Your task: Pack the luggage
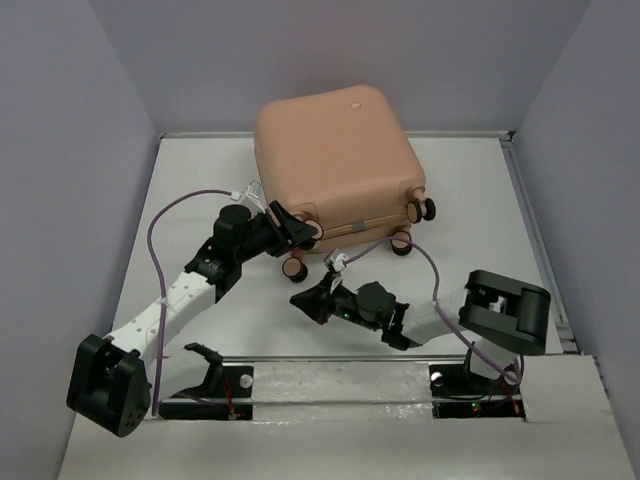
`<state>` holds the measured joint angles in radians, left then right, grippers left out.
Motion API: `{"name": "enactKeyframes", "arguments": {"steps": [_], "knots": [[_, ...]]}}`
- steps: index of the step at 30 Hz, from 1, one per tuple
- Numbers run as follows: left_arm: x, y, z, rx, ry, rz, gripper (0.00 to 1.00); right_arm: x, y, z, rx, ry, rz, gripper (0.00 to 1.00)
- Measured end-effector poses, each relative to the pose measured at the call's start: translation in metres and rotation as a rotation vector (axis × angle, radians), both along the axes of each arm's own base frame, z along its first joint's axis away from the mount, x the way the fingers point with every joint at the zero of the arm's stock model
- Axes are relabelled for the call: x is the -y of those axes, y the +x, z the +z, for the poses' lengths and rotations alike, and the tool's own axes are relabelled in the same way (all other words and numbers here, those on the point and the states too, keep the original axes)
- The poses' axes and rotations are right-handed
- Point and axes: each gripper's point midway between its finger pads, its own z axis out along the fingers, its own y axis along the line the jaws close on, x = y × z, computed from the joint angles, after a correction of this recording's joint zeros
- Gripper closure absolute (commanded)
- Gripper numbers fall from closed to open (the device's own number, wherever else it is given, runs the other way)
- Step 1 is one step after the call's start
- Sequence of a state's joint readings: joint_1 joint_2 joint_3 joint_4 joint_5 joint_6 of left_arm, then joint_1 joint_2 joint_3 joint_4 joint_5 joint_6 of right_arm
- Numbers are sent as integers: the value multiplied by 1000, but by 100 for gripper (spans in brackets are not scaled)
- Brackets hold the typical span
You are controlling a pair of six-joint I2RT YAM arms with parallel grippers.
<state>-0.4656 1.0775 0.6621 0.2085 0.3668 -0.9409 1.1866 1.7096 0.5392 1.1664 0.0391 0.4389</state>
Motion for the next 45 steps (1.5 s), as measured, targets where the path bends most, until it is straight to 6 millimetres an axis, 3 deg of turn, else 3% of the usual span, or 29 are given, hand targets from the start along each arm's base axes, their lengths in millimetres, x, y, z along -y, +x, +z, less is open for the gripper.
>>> {"name": "enactKeyframes", "arguments": {"steps": [3,4,6,8,13,17,24,30,34,35,39,45], "knots": [[0,0,-1,1,3,-1,70,28,9,5,0,-48,-88,63],[0,0,-2,2,4,-1,69,36,15,12,1,-53,-121,53],[-1,0,-4,9,1,-1,69,49,26,16,-10,-73,-174,47],[0,0,-4,20,-3,-1,73,68,45,14,-29,-97,-244,41],[0,-1,-4,24,-4,-6,94,103,85,-6,-75,-172,-374,40],[0,-1,-4,27,-2,-12,94,104,105,-16,-94,-204,-404,40],[3,-1,-4,27,-7,-21,94,84,135,-16,-96,-188,-400,40],[18,-5,-3,25,-29,-45,94,84,148,-26,-89,-176,-405,47],[22,-7,-3,22,-31,-41,94,83,148,-32,-85,-155,-383,63],[23,-7,-3,22,-32,-40,94,83,147,-31,-82,-143,-381,73],[31,-9,-3,21,-41,-47,94,86,146,-23,-60,-94,-384,93],[39,-11,-3,15,-58,-61,94,96,140,-20,-39,-50,-398,93]]}}
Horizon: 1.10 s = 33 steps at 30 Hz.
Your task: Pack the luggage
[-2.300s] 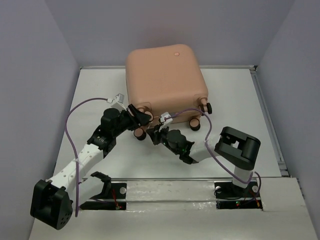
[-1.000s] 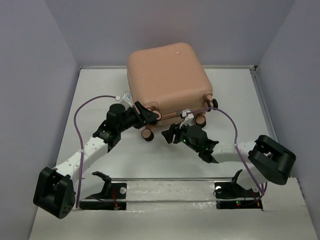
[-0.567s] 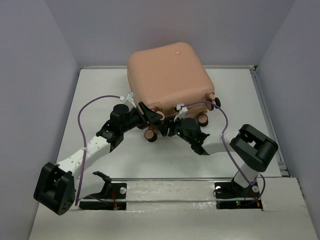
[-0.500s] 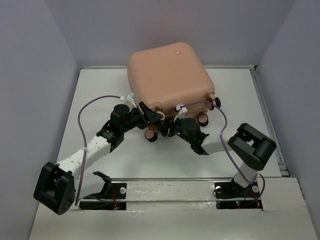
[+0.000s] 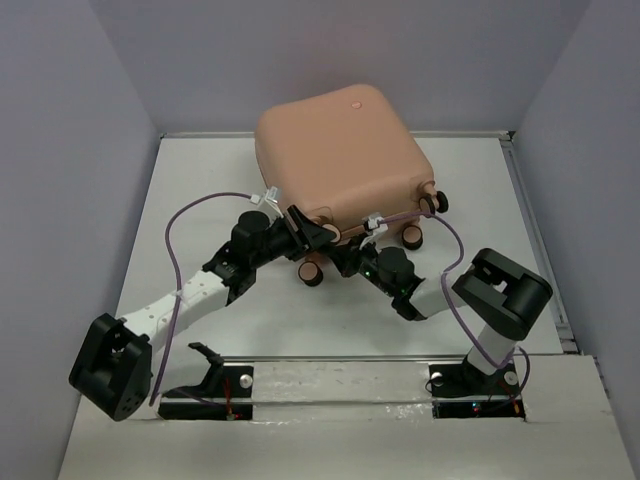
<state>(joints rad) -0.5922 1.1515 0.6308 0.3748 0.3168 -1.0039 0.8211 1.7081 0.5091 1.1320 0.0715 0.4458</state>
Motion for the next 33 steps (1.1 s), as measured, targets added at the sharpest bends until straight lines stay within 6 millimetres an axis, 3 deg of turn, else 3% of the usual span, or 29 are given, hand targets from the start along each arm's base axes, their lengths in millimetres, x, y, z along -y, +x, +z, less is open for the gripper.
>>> {"name": "enactKeyframes", "arguments": {"steps": [6,10,17,22,23,26,29,31,33], "knots": [[17,0,2,-33,-23,-59,94,-7,-19,2,37,-10,-36,93],[39,-2,5,-69,-27,-119,94,-16,-31,1,64,-13,-76,93],[38,6,1,-71,-10,-79,94,-40,-24,2,95,22,-145,93],[32,29,-3,-54,-9,27,94,-67,-6,3,109,76,-205,92],[32,32,-3,-54,-12,41,94,-70,-4,4,111,82,-211,67],[33,35,-2,-52,-26,52,88,-76,-11,4,104,91,-169,24],[41,29,2,-53,-47,30,71,-80,-73,-3,73,69,8,13],[45,26,4,-56,-57,21,57,-61,-121,-24,34,-3,120,9],[47,24,4,-58,-60,18,46,-30,-138,-37,2,-47,135,5]]}}
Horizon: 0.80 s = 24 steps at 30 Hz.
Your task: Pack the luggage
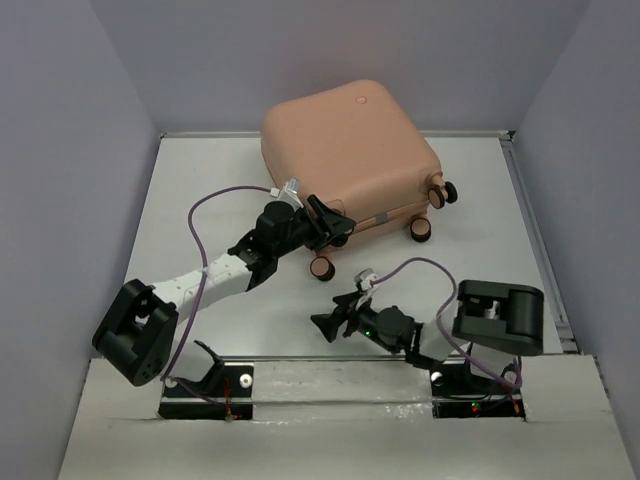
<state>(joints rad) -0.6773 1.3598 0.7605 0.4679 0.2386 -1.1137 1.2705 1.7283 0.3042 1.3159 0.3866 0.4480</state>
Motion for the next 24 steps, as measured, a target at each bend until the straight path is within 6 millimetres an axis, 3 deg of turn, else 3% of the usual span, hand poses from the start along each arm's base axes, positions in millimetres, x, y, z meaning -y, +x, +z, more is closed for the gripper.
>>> {"name": "enactKeyframes", "arguments": {"steps": [2,4,10,14,18,24], "knots": [[0,0,0,4,-8,3,31,25,0,0,-12,-19,-31,3],[0,-2,-2,10,-13,-3,21,39,4,24,3,22,-68,1],[11,-15,14,83,-55,-84,5,65,27,137,131,146,-177,0],[13,-19,18,114,-81,-102,1,87,64,182,194,142,-283,0],[11,-18,21,120,-109,-94,1,82,91,178,219,10,-303,0],[11,-19,21,124,-111,-102,1,67,109,143,207,-183,-263,2]]}}
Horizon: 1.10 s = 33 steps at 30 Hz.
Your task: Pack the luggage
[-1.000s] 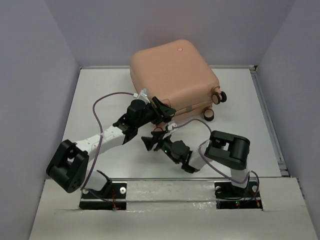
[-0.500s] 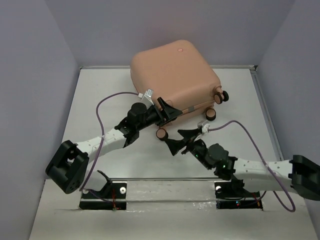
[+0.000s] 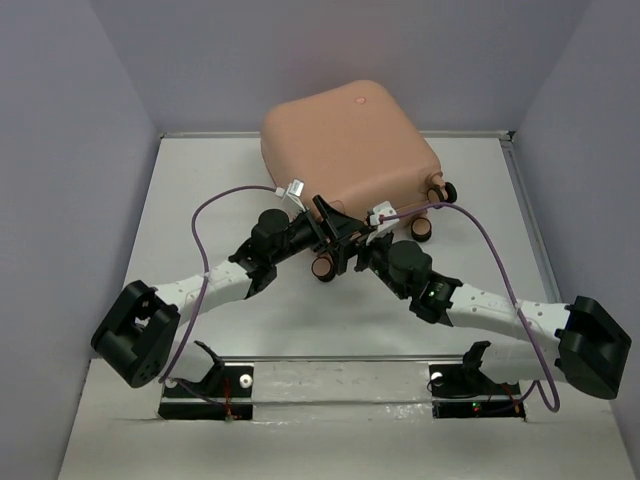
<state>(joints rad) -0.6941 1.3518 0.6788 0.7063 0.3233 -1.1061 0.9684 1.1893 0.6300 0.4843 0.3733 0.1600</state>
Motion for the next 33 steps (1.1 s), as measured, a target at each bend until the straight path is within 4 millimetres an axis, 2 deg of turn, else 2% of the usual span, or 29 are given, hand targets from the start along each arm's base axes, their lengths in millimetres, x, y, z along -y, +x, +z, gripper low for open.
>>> {"name": "enactKeyframes", "arguments": {"steps": [5,10,12,16,21,29,32,33], "knots": [[0,0,0,1,1,-3,1,3,8,-2,17,-49,-2,1],[0,0,0,1,2,-2,1,8,20,-4,37,-91,-3,7],[-2,0,-1,3,4,7,1,6,21,-4,44,-97,16,9],[-17,-2,-5,8,19,67,1,2,24,-9,47,-107,47,10],[-34,-9,0,34,40,115,1,-6,21,-3,64,-77,83,8],[-37,-5,0,26,39,136,1,-18,25,-9,54,-32,110,6],[-36,-2,0,21,29,143,1,-19,29,-9,43,8,101,13],[-36,-1,0,20,26,145,1,-19,30,-8,40,25,98,22]]}}
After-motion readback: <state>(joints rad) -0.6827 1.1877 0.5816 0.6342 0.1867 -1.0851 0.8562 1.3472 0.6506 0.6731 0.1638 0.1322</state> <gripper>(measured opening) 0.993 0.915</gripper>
